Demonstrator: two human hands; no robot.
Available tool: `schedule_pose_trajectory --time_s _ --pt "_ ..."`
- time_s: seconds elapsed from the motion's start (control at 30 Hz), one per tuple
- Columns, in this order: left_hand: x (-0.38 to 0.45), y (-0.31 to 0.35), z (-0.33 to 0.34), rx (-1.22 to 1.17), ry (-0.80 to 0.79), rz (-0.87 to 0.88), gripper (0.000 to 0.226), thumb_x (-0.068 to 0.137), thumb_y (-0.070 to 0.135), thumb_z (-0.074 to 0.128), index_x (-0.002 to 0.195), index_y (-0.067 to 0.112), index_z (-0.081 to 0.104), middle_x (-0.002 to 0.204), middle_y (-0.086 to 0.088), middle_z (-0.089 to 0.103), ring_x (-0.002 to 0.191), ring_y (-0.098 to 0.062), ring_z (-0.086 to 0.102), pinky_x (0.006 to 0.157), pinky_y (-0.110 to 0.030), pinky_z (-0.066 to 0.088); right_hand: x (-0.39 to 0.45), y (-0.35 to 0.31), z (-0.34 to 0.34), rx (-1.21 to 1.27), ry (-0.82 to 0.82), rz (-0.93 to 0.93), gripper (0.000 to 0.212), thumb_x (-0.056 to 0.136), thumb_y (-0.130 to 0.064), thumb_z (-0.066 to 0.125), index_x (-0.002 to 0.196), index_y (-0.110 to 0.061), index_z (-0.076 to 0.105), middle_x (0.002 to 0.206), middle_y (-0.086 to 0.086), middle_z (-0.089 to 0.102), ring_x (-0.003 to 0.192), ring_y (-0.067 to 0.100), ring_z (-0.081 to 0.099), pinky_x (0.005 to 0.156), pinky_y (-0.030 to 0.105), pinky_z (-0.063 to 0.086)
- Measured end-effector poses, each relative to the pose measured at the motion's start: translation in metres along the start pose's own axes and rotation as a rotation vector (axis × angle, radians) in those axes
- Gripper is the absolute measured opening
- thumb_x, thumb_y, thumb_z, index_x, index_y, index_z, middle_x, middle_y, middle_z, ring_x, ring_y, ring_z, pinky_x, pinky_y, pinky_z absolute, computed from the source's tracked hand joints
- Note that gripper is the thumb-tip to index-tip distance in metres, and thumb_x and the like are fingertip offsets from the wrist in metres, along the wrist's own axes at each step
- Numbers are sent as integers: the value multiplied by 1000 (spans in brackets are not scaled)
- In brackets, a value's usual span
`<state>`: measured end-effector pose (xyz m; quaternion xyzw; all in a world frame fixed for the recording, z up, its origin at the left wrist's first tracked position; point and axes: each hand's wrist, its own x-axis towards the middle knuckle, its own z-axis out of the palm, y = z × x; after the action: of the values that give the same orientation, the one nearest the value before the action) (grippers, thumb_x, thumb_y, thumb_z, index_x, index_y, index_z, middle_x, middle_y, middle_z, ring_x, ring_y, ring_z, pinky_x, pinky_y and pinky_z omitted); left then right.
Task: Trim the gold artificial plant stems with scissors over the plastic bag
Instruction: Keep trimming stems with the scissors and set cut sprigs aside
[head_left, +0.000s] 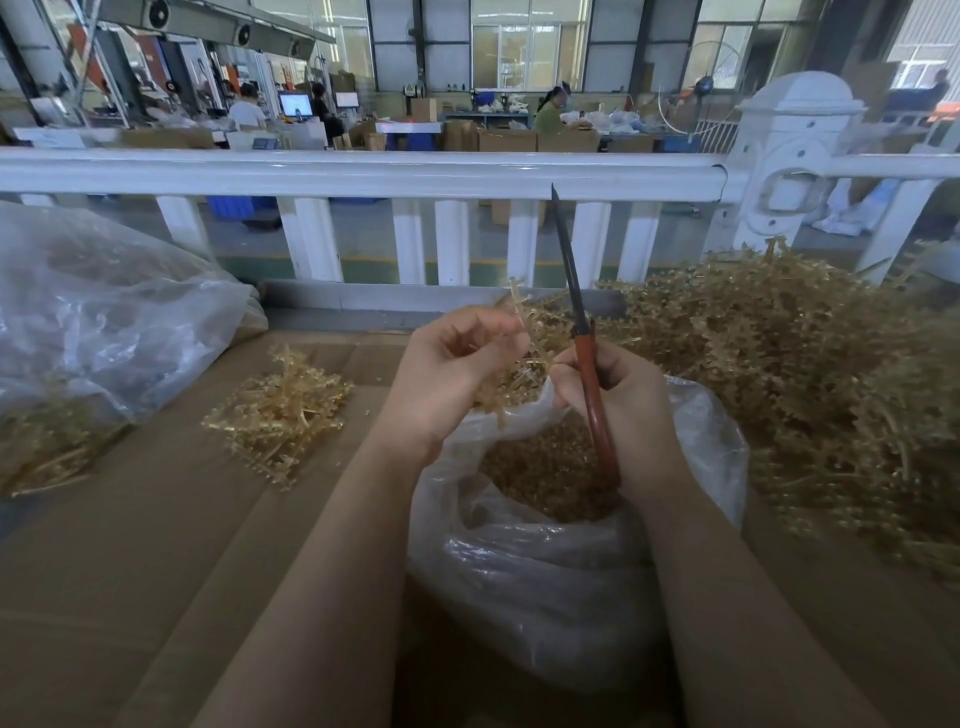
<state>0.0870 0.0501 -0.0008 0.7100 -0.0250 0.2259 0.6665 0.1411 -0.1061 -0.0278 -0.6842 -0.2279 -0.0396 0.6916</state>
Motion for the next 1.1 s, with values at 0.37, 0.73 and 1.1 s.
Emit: schedule_pose_trajectory --time_s 0.37,0.73,1.1 --pt "3 -6 0 -42 136 19 4 90 11 71 87 13 72 78 4 72 79 -7 68 77 -18 52 1 12 0 -279 10 -87 32 70 -69 73 82 -40 65 79 -24 67 80 2 64 74 27 49" --pt "2 -10 -2 -84 151 21 9 89 3 63 85 7 70 85 -3 70 81 -10 63 74 -16 48 -3 18 1 -677 -19 -159 54 71 -81 62 96 -34 58 88 -20 62 85 -3 57 67 19 43" --pt "-1 -10 4 -128 134 -65 9 93 6 60 89 5 69 77 4 67 78 -11 56 87 -29 42 -3 21 2 -714 50 -203 57 68 -84 60 90 -32 63 77 -21 61 76 -5 56 63 14 41"
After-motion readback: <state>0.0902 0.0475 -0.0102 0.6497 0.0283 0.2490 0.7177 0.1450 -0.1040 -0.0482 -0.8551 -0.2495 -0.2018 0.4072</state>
